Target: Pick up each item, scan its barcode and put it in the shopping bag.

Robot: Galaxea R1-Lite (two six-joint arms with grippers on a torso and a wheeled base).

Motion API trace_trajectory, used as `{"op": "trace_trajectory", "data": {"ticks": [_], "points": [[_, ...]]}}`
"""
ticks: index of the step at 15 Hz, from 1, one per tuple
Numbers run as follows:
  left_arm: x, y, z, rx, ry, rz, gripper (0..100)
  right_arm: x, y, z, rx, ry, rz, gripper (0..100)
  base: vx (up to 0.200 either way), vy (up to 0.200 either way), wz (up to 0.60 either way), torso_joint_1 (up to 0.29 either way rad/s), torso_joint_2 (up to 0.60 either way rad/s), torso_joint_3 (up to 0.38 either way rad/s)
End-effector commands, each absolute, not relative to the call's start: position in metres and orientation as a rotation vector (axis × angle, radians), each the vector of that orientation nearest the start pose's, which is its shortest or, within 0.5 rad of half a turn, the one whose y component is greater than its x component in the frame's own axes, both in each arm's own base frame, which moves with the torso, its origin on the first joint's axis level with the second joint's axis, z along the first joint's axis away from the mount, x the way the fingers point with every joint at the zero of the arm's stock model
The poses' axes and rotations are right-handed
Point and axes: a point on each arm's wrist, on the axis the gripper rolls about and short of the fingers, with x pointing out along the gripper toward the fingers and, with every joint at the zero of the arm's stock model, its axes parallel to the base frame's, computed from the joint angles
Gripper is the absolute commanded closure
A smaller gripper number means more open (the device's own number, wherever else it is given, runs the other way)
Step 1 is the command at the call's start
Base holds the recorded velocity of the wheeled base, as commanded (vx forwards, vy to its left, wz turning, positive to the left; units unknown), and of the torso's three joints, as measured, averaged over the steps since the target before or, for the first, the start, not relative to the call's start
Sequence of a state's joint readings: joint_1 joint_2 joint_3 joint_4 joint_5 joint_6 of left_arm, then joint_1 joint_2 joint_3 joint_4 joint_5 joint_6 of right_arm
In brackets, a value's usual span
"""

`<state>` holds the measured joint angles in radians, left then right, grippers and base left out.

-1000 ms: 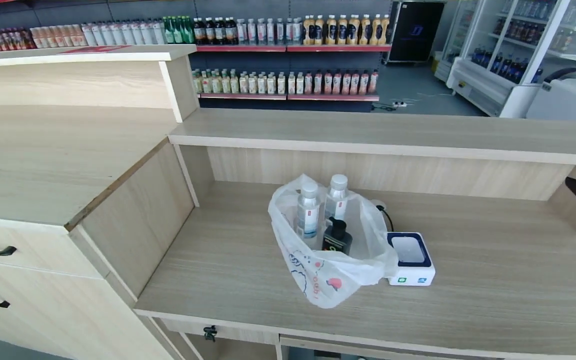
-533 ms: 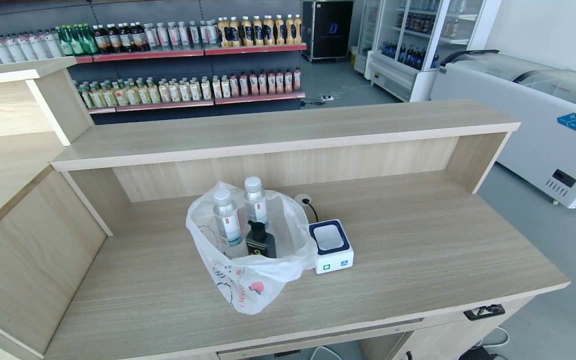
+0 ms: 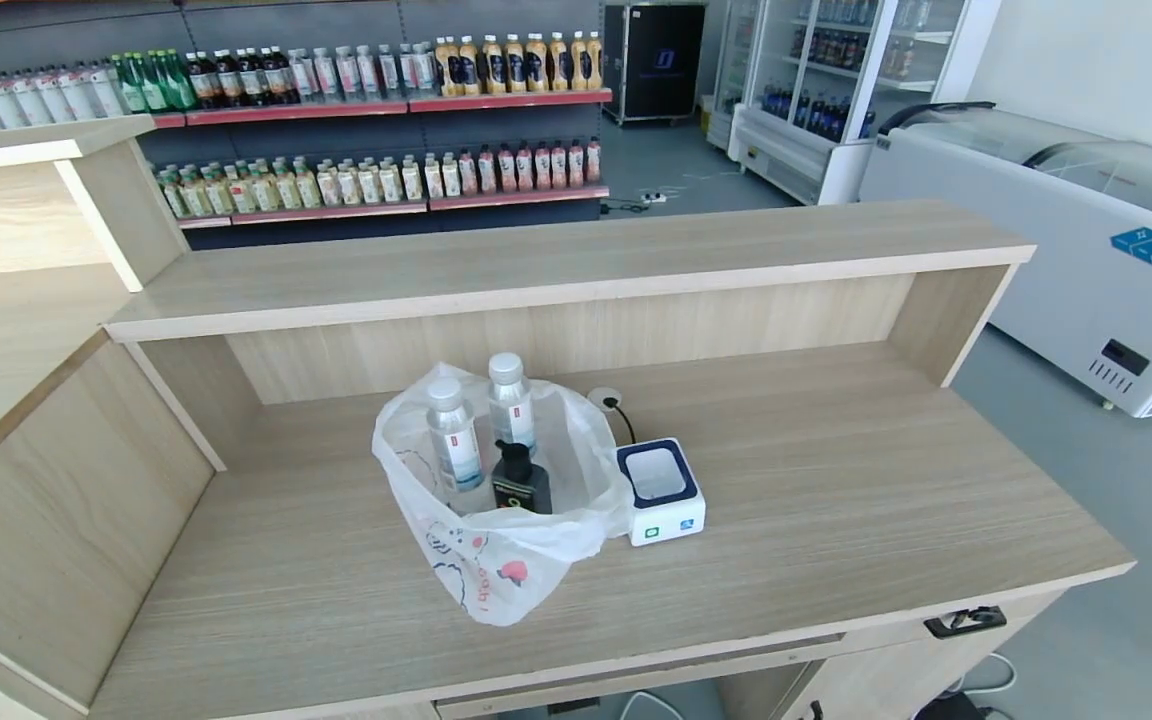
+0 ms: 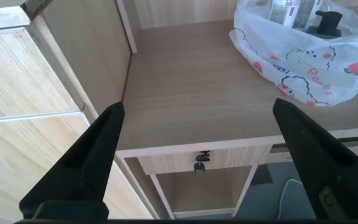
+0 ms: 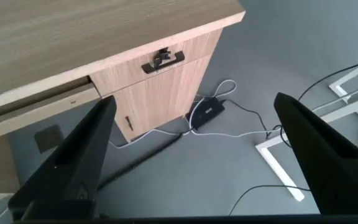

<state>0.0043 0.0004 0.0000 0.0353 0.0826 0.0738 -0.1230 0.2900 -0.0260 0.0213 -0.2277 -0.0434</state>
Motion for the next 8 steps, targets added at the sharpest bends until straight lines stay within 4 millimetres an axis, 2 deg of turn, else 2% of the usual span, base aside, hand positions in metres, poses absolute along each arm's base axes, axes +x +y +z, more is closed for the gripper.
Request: {"op": "trace_trajectory", "data": {"ticks": [1, 8], "points": [[-0.0229, 0.0018, 0.0719, 0.075, 0.038, 0.086, 0, -0.0180, -0.0034, 0.0738, -0.035, 0.163, -0.301, 0, 0.000, 0.000, 0.00, 0.000, 0.00, 0.000], [-0.0229, 0.0018, 0.0719, 0.075, 0.038, 0.086, 0, -0.0180, -0.0034, 0.0739, -0.017, 0.159, -0.304, 0, 0.000, 0.000, 0.00, 0.000, 0.00, 0.000]]}}
